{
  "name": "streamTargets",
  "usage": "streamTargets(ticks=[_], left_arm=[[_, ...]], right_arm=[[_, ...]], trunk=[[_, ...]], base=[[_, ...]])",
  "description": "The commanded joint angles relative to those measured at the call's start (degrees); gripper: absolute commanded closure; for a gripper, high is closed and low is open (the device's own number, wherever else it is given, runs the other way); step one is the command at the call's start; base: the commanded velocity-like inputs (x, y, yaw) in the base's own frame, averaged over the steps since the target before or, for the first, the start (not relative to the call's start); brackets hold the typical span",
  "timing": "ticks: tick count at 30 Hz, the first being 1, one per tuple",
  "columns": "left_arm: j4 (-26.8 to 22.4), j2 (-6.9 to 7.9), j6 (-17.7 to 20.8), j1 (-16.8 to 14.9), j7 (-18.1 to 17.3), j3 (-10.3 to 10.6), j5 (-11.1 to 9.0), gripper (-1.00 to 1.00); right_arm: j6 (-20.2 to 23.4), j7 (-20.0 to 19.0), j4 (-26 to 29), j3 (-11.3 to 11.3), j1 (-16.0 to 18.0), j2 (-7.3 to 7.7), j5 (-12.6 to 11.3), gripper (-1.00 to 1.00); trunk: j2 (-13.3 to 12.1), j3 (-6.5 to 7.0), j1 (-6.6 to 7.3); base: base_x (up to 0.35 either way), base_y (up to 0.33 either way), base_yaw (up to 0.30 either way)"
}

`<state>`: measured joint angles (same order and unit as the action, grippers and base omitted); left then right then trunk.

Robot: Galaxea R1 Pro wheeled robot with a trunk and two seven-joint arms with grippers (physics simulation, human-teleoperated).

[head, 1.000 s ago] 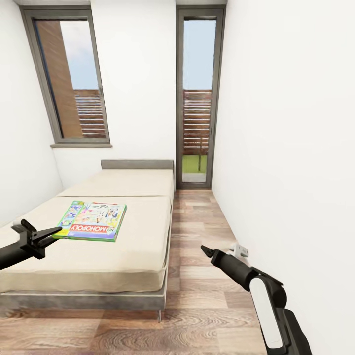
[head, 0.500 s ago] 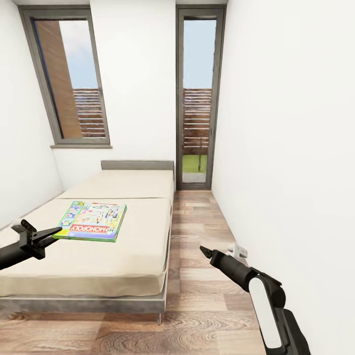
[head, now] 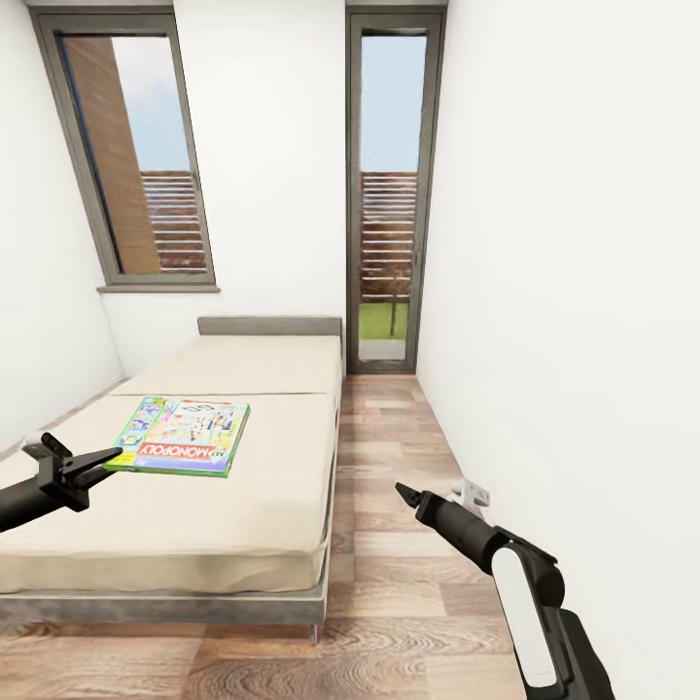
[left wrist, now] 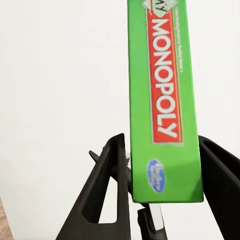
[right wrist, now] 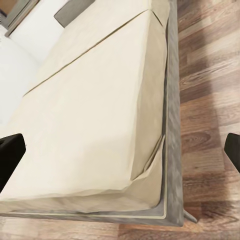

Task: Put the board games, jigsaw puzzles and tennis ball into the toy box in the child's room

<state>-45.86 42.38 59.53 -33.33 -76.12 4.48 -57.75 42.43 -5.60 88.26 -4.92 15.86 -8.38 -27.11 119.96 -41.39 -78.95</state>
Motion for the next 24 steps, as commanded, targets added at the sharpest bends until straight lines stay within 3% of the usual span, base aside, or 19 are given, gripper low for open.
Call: streamTargets(ticks=[1,24], left_arm=[[0.07,0.07,0.47,-0.07,-0.26,0.26,-0.17,1.0],[0.11,-0.33,0.47,-0.07,-0.12,0.26,-0.01,1.0]], right_arm=[[0.34,-0.43,0.03,-0.18,0.05,-0.07,0.24,-1.0],[-3.01,-0.72,-0.36,-0.18,0.05,-0.05,0.08,-1.0]], trunk=[[-0.38,0.12,0.23],[-9.61,4.25,5.29]], base=[[0.0,0.0,0.0],[0.0,0.0,0.0]])
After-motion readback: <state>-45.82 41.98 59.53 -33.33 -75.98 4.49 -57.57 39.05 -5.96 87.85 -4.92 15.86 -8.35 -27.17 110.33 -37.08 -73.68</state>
